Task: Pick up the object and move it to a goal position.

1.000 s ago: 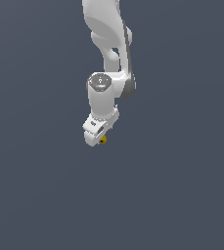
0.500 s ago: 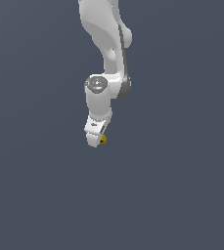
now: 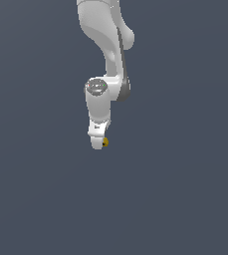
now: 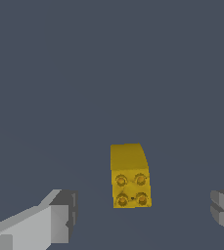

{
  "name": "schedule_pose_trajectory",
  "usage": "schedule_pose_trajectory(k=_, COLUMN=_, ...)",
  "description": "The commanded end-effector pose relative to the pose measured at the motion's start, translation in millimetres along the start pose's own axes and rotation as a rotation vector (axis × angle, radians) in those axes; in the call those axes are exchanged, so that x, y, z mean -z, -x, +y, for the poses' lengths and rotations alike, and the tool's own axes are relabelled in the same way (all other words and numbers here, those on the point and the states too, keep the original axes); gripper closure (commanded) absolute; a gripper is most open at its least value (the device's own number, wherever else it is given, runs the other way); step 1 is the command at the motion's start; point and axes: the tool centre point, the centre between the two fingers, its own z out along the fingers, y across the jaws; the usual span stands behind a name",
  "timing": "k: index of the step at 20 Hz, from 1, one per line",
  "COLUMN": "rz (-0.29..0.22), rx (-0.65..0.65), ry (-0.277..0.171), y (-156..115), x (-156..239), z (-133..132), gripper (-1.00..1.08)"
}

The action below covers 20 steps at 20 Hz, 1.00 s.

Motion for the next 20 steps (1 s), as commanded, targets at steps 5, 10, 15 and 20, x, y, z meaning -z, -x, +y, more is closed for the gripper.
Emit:
schedule_pose_trajectory(k=5, rz=0.002, rx=0.066, ry=0.001, y=3, x=-4, z=-3, gripper=-0.92)
schedule_pose_trajectory(k=10, rz=0.002, rx=0.072, ry=0.000, y=3, x=-4, z=-4, gripper=-0.92)
schedule_pose_trajectory(k=15, rz=0.002, rx=0.073, ry=0.000, y=3, x=-12, z=-4, gripper=-0.92)
schedule_pose_trajectory(k=20, rz=0.002, rx=0.076, ry=0.000, y=3, x=-35, z=-5, gripper=-0.92)
